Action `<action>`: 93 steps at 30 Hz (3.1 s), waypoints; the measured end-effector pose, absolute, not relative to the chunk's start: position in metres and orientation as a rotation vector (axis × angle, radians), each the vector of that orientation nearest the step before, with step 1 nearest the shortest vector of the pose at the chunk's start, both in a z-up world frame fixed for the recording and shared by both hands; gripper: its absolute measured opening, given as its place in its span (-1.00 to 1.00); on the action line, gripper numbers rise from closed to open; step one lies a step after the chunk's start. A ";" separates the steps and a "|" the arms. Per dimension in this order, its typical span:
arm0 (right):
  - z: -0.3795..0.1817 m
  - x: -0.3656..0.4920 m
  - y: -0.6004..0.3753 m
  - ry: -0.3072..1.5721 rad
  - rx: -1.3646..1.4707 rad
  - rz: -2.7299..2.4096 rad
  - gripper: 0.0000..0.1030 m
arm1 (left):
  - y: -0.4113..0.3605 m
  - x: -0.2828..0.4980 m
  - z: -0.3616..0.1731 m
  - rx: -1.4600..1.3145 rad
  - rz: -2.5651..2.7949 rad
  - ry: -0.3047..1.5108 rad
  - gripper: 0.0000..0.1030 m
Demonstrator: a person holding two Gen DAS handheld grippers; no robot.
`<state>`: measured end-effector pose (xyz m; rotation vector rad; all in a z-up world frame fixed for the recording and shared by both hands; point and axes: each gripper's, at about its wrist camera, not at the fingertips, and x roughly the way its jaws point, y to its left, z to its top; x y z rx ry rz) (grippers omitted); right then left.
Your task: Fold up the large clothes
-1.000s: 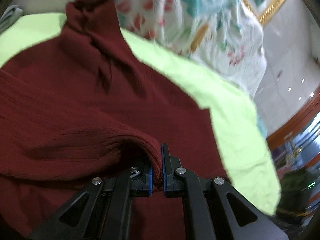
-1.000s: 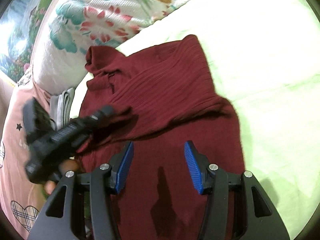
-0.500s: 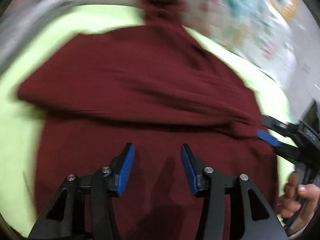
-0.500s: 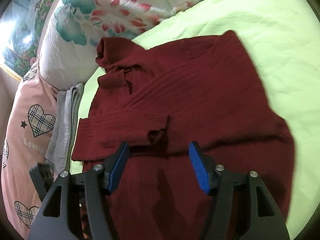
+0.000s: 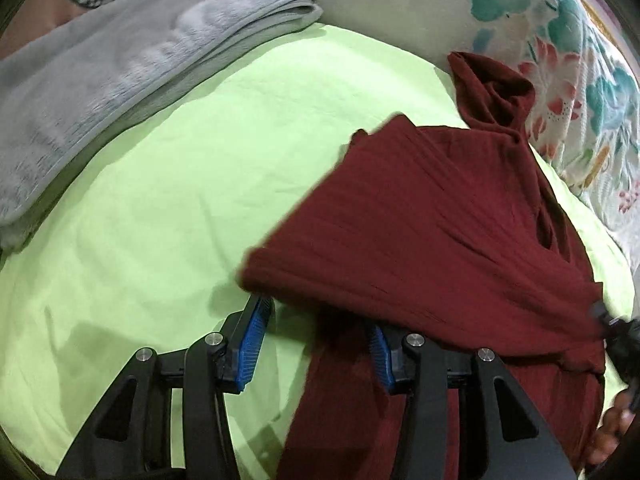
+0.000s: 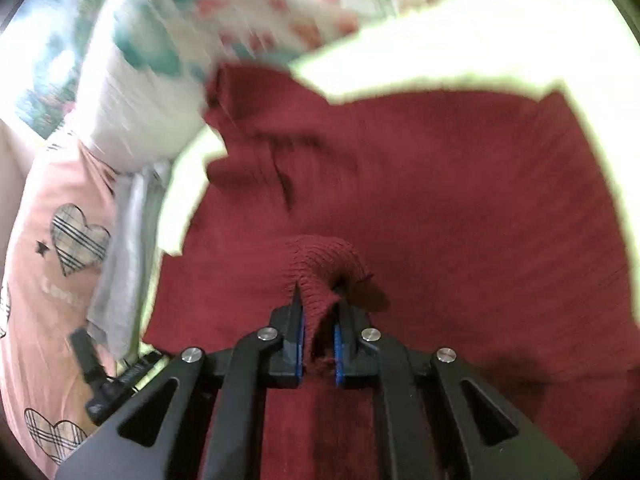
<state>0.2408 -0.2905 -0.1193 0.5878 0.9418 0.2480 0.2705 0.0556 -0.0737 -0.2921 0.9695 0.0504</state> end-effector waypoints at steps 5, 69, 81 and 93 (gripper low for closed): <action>-0.075 0.212 -0.348 0.781 0.538 0.080 -0.80 | 0.043 0.278 -0.076 -0.254 0.040 0.974 -0.10; -0.123 0.268 -0.224 0.949 0.472 0.350 -0.41 | 0.058 0.234 -0.042 -0.250 -0.208 0.865 -0.86; -0.128 0.200 -0.368 0.942 0.474 -0.070 -0.35 | 0.041 0.257 -0.080 -0.213 -0.159 0.992 -0.77; -0.086 0.307 -0.273 0.872 0.366 0.234 0.01 | 0.015 0.295 -0.043 -0.243 -0.195 0.955 -0.28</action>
